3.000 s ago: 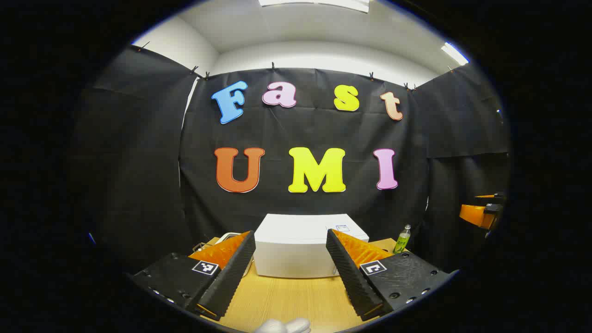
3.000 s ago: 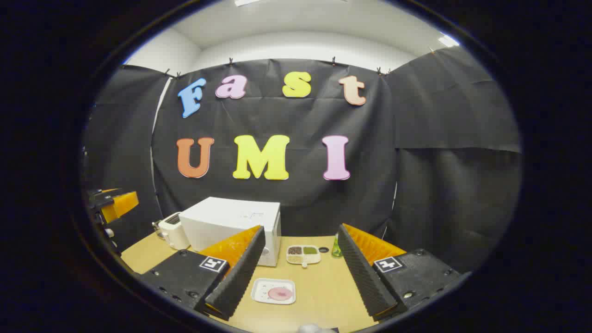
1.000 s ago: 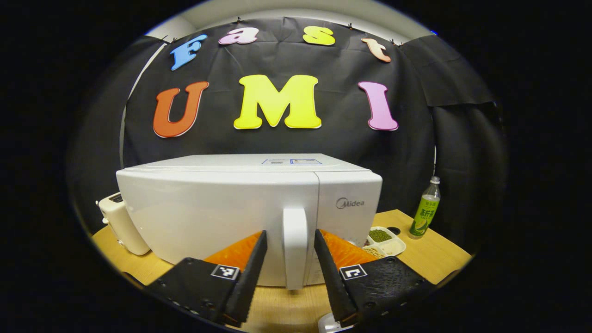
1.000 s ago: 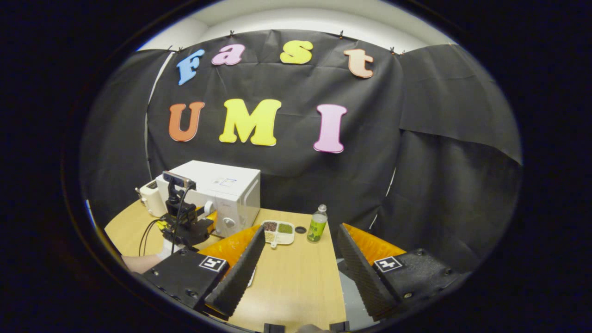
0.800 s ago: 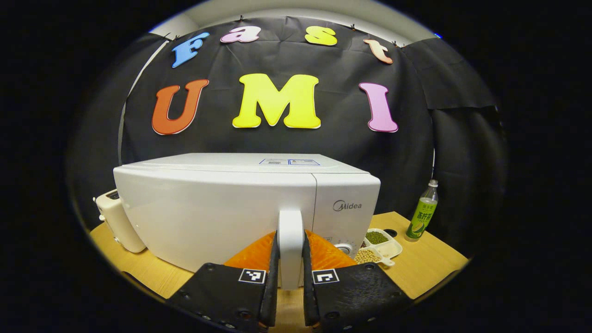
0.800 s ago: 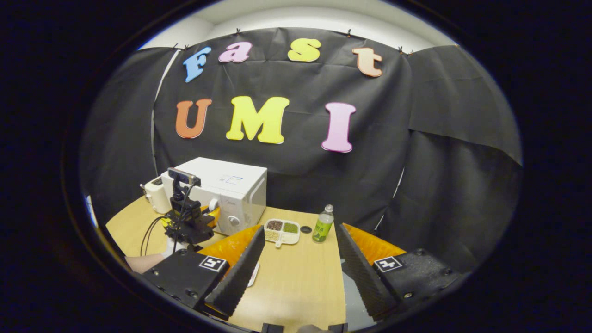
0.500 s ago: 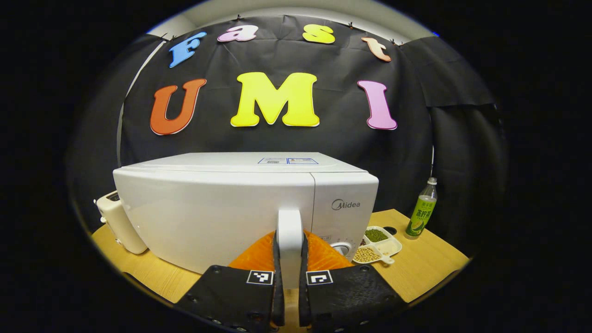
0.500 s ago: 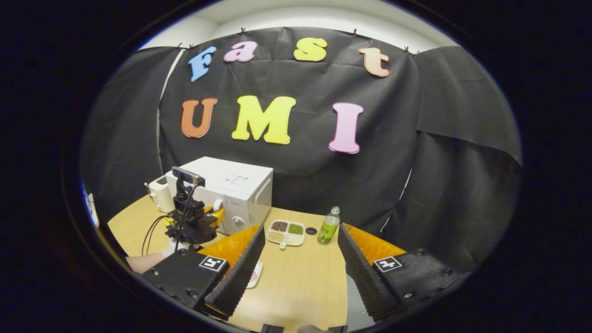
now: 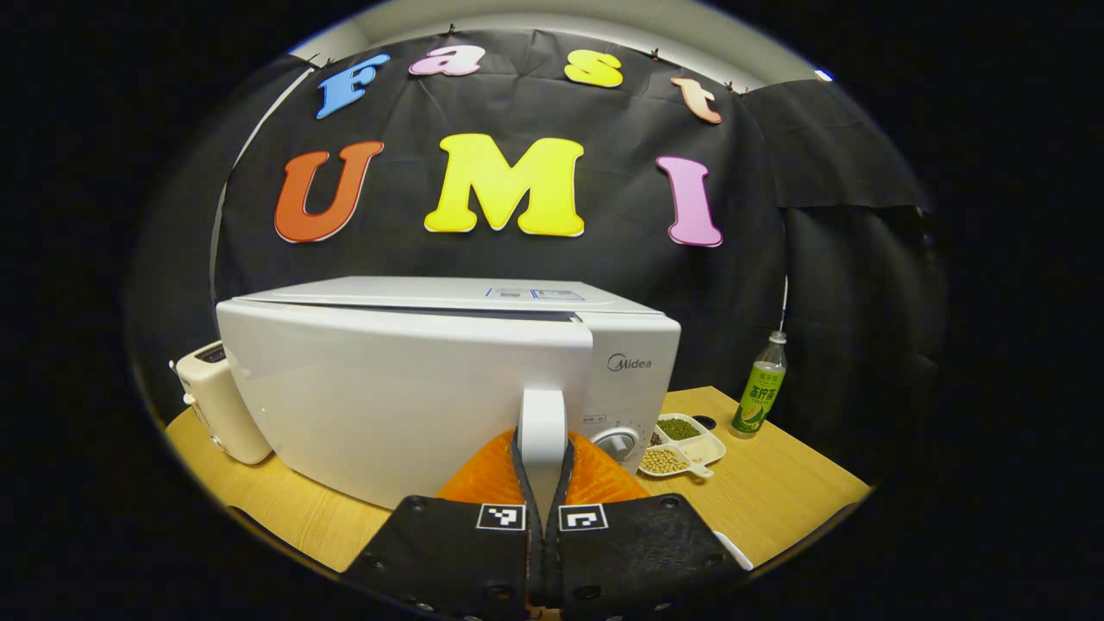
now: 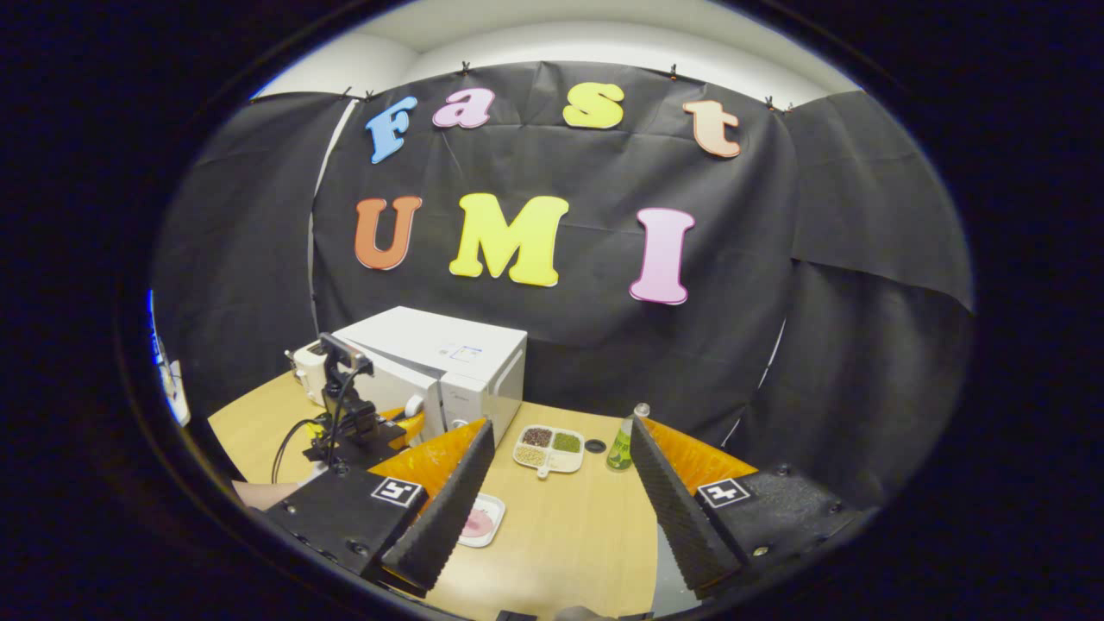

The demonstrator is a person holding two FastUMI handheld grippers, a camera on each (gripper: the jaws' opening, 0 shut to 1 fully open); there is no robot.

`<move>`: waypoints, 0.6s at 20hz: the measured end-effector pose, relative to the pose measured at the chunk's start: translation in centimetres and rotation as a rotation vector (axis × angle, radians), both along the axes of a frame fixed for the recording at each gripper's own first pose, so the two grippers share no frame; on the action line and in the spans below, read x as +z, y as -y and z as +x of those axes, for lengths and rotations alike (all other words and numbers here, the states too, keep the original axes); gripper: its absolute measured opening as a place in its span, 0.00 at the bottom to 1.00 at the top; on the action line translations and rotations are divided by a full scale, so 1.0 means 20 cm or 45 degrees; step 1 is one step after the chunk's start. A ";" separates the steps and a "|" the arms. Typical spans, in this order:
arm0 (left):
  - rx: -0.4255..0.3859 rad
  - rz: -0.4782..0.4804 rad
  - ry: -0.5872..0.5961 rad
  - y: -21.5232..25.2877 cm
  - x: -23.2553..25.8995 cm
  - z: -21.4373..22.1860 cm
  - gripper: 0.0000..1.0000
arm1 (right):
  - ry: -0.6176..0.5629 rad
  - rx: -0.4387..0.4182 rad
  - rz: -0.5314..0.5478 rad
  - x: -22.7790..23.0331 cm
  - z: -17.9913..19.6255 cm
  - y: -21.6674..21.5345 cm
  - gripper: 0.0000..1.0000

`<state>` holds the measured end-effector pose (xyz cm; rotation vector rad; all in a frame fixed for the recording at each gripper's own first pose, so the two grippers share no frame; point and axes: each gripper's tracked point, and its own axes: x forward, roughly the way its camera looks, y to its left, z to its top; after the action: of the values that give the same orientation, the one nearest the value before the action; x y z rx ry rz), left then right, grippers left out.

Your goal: Open the microwave oven with the left hand, put the food in, and close the microwave oven.

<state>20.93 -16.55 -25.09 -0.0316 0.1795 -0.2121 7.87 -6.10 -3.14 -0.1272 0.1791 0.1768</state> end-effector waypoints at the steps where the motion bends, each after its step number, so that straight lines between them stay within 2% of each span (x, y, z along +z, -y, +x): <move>1: -0.029 -0.007 -0.018 -0.01 0.00 -0.05 0.00 | -0.005 0.011 0.004 -0.01 0.00 -0.03 0.95; 2: -0.057 0.000 -0.037 -0.02 -0.01 -0.10 0.00 | -0.005 0.016 0.006 -0.01 0.00 -0.06 1.00; 4: -0.088 0.035 -0.049 -0.07 0.00 -0.20 0.01 | -0.004 0.036 0.017 -0.02 -0.01 -0.13 1.00; 5: -0.093 0.048 -0.052 -0.09 -0.01 -0.24 0.01 | -0.007 0.054 0.024 -0.02 -0.02 -0.18 0.95; 6: -0.101 0.058 -0.052 -0.12 -0.01 -0.30 0.04 | -0.011 0.074 0.026 -0.03 -0.03 -0.23 1.00; 9: -0.128 0.077 -0.078 -0.21 -0.01 -0.44 0.08 | -0.020 0.135 0.037 -0.05 -0.06 -0.40 1.00; 10: -0.134 0.088 -0.083 -0.25 -0.01 -0.49 0.12 | -0.023 0.159 0.045 -0.05 -0.08 -0.46 0.95; 11: -0.137 0.101 -0.089 -0.28 -0.01 -0.53 0.15 | -0.024 0.181 0.045 -0.05 -0.09 -0.52 1.00; 12: -0.120 0.116 -0.090 -0.33 -0.01 -0.57 0.19 | -0.020 0.194 0.043 -0.05 -0.11 -0.55 0.95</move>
<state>9.60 -9.91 -25.23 0.0603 0.2614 -0.2967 5.67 4.95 -4.05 -0.1060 0.1817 0.3322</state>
